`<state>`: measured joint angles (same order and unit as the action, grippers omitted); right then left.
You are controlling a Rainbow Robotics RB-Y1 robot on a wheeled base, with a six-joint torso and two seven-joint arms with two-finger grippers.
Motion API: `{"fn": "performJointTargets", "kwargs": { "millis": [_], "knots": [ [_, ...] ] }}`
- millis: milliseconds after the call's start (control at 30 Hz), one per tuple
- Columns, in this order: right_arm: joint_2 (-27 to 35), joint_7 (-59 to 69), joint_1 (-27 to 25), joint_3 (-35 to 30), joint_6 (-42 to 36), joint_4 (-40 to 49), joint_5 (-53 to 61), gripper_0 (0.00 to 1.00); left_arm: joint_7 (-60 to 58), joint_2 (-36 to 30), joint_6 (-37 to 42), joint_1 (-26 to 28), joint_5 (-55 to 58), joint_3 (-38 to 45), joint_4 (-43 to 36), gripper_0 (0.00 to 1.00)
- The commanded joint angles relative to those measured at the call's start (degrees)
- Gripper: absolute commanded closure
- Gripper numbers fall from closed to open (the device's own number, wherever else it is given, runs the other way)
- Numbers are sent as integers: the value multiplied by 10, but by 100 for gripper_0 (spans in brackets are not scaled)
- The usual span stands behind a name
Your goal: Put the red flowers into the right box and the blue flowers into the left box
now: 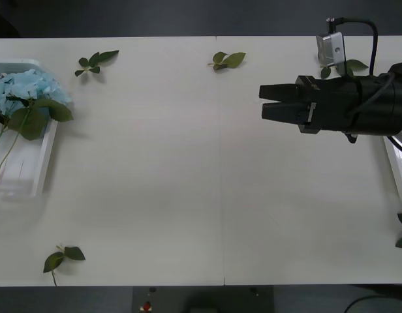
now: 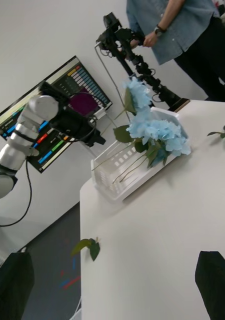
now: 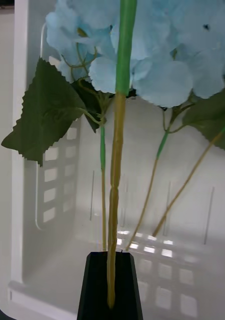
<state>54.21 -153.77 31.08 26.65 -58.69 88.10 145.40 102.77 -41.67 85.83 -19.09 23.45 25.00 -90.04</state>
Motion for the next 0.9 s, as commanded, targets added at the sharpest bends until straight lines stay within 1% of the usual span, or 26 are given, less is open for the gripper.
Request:
{"fn": "performJointTargets", "kwargs": {
  "millis": [33, 167, 300, 367, 400, 433, 467, 567, 667, 767, 900],
  "knots": [
    [11, -12, 15, -4, -25, -12, 15, 6, -26, -29, -44, -24, 5, -14, 64, 100],
    [11, -12, 15, -3, -42, -21, 20, 6, -22, -28, -63, -31, 6, -28, 105, 100],
    [11, -12, 14, -3, -42, -21, 20, 6, -22, -29, -69, -31, 7, -39, 110, 100],
    [11, -12, 14, -3, -42, -21, 20, 6, -22, -29, -70, -31, 6, -40, 110, 64],
    [11, -12, 14, -3, -42, -21, 20, 6, -21, -29, -71, -31, 7, -40, 110, 28],
    [11, -12, 14, -3, -42, -21, 20, 6, -20, -29, -73, -31, 8, -39, 109, 3],
    [11, -12, 15, -3, -42, -21, 20, 6, -20, -29, -73, -31, 9, -39, 107, 0],
    [11, -12, 14, -3, -42, -21, 20, 6, -15, -29, -72, -31, 11, -39, 95, 0],
    [11, -12, 14, -3, -42, -21, 20, 6, -8, -29, -52, -31, 15, -30, 68, 0],
    [11, -12, 14, -3, -42, -21, 20, 6, 0, -29, -7, -31, 20, -16, 22, 0],
    [11, -12, 14, -3, -42, -21, 20, 6, 35, -28, 77, -31, 44, 9, -59, 0]
  ]
}}
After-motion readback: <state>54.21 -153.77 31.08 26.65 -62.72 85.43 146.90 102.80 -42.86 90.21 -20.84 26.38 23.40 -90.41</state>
